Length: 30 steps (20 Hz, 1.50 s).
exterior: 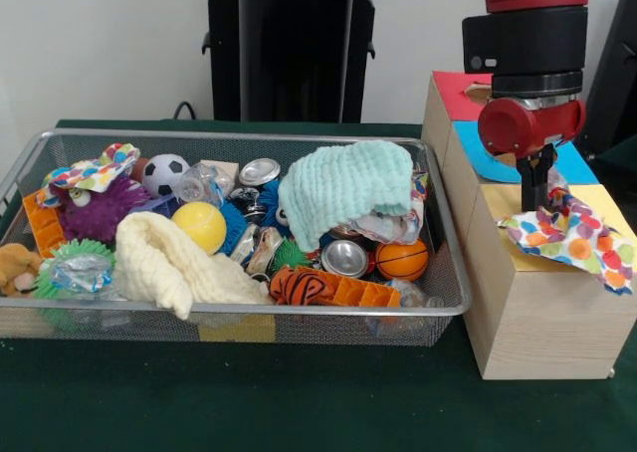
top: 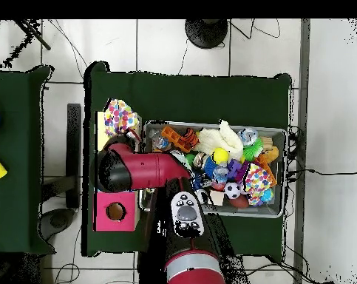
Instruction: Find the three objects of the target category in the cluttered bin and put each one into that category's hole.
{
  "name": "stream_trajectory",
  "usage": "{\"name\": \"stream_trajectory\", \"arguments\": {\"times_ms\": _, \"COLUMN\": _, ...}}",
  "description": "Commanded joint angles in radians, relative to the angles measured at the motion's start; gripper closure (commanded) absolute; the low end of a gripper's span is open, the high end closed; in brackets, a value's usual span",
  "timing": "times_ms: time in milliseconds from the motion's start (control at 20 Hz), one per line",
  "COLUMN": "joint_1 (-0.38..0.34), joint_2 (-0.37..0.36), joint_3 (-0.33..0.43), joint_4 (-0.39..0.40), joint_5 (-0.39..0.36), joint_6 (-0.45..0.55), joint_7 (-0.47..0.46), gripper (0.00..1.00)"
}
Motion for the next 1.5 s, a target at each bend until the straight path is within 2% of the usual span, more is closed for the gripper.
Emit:
{"name": "stream_trajectory", "arguments": {"times_ms": 50, "joint_1": -0.037, "joint_2": 0.057, "joint_3": 0.159, "joint_4": 0.136, "joint_5": 0.047, "joint_6": 0.082, "joint_7": 0.229, "gripper": 1.00}}
{"name": "stream_trajectory", "arguments": {"times_ms": 600, "joint_1": -0.038, "joint_2": 0.101, "joint_3": 0.179, "joint_4": 0.101, "joint_5": 0.018, "joint_6": -0.050, "joint_7": 0.230, "gripper": 1.00}}
{"name": "stream_trajectory", "arguments": {"times_ms": 800, "joint_1": -0.042, "joint_2": 0.133, "joint_3": 0.174, "joint_4": 0.085, "joint_5": 0.010, "joint_6": -0.150, "joint_7": 0.261, "gripper": 1.00}}
{"name": "stream_trajectory", "arguments": {"times_ms": 1050, "joint_1": 0.021, "joint_2": 0.153, "joint_3": 0.074, "joint_4": 0.056, "joint_5": -0.005, "joint_6": -0.146, "joint_7": 0.220, "gripper": 1.00}}
{"name": "stream_trajectory", "arguments": {"times_ms": 1300, "joint_1": 0.095, "joint_2": 0.185, "joint_3": -0.040, "joint_4": 0.046, "joint_5": 0.023, "joint_6": -0.191, "joint_7": 0.231, "gripper": 1.00}}
{"name": "stream_trajectory", "arguments": {"times_ms": 1500, "joint_1": 0.120, "joint_2": 0.196, "joint_3": -0.084, "joint_4": 0.066, "joint_5": 0.032, "joint_6": -0.234, "joint_7": 0.241, "gripper": 1.00}}
